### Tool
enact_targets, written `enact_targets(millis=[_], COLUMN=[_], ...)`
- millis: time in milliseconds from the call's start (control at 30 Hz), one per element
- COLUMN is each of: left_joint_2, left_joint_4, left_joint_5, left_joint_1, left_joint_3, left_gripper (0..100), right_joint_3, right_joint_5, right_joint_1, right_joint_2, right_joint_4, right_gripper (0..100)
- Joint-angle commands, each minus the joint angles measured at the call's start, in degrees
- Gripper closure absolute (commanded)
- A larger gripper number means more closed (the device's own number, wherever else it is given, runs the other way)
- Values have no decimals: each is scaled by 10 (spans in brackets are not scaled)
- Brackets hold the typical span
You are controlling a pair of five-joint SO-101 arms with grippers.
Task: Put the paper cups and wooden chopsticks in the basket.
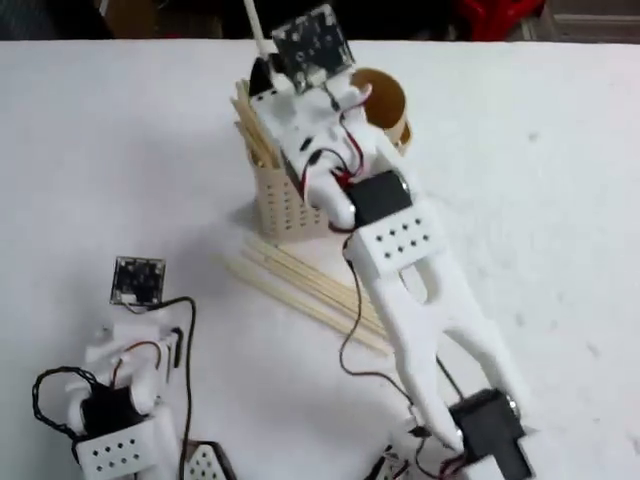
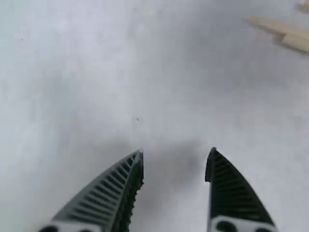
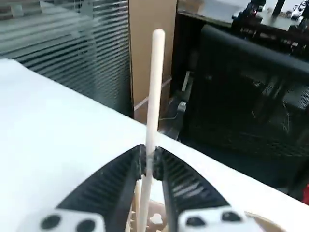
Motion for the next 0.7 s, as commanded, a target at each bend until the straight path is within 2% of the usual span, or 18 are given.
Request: enact_targets(millis=[0,367,567,667], left_joint_2=[-2,-2,-2,-2], left_joint_4=[1,1,1,1], left_joint_5=[-3,-3,-3,-3], left_joint_1=[-3,-3,-3,-3], left_joint_3=[-2,-2,-2,-2], left_gripper=[781,781,781,781], right_joint_3=[32,108,145,166], right_joint_5=[-5,-4,-4,-3], right_joint_1=[5,5,3,3], right_joint_2=[-60,-125,-166,-196], right_joint_4=[-38,-40,-38,-13], right_gripper=[981,979,856,861])
